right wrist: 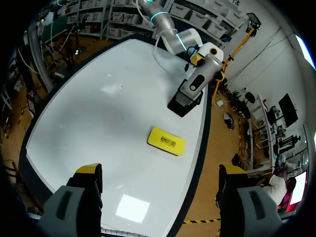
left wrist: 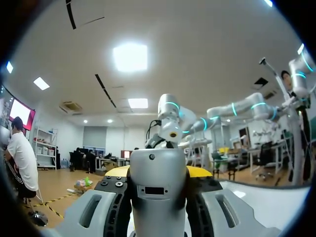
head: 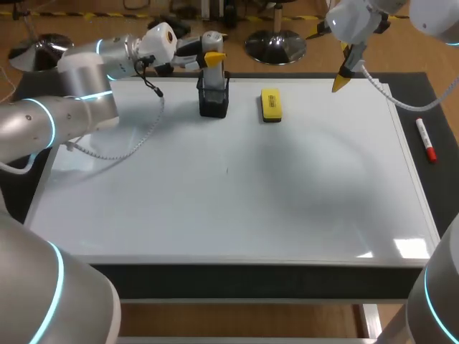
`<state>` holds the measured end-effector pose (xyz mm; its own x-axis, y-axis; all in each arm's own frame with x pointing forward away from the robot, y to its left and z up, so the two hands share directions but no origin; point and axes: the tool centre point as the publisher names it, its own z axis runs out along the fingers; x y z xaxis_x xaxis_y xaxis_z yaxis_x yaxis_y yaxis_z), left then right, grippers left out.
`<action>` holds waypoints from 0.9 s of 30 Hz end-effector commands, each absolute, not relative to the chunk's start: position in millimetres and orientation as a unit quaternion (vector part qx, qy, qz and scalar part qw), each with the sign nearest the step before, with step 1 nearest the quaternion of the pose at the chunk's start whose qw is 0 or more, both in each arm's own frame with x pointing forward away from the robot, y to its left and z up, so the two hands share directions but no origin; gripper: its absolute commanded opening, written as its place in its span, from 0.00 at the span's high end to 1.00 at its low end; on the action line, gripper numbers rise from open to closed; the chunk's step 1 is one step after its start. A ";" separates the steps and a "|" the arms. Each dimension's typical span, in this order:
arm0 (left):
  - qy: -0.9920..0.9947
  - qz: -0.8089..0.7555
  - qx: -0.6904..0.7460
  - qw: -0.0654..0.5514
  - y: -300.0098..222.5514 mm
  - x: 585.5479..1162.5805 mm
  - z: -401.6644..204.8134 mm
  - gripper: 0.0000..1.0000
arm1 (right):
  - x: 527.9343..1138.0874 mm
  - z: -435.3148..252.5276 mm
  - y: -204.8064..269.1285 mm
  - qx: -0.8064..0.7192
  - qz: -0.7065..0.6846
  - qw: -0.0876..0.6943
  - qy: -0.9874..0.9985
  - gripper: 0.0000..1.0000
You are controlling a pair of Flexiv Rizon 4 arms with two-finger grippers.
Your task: Pick up the inspection probe, press it on each red-marked spot on the whiteboard one by one, put down the probe, pick up the eraser, and wipe off all the red marks.
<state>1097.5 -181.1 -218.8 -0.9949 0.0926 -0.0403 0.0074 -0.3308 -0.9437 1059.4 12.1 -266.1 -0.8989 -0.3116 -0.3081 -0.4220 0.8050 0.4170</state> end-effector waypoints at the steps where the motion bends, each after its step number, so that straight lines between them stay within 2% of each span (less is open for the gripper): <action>1: -0.575 0.815 -0.057 0.035 -183.1 1105.9 -226.6 1.00 | 1059.4 -265.4 11.9 -0.195 0.242 0.112 0.944 0.00; 27: -0.576 0.814 -0.064 0.051 -184.2 1107.6 -239.7 1.00 | 1059.4 -265.4 11.9 -0.195 0.242 0.112 0.944 0.00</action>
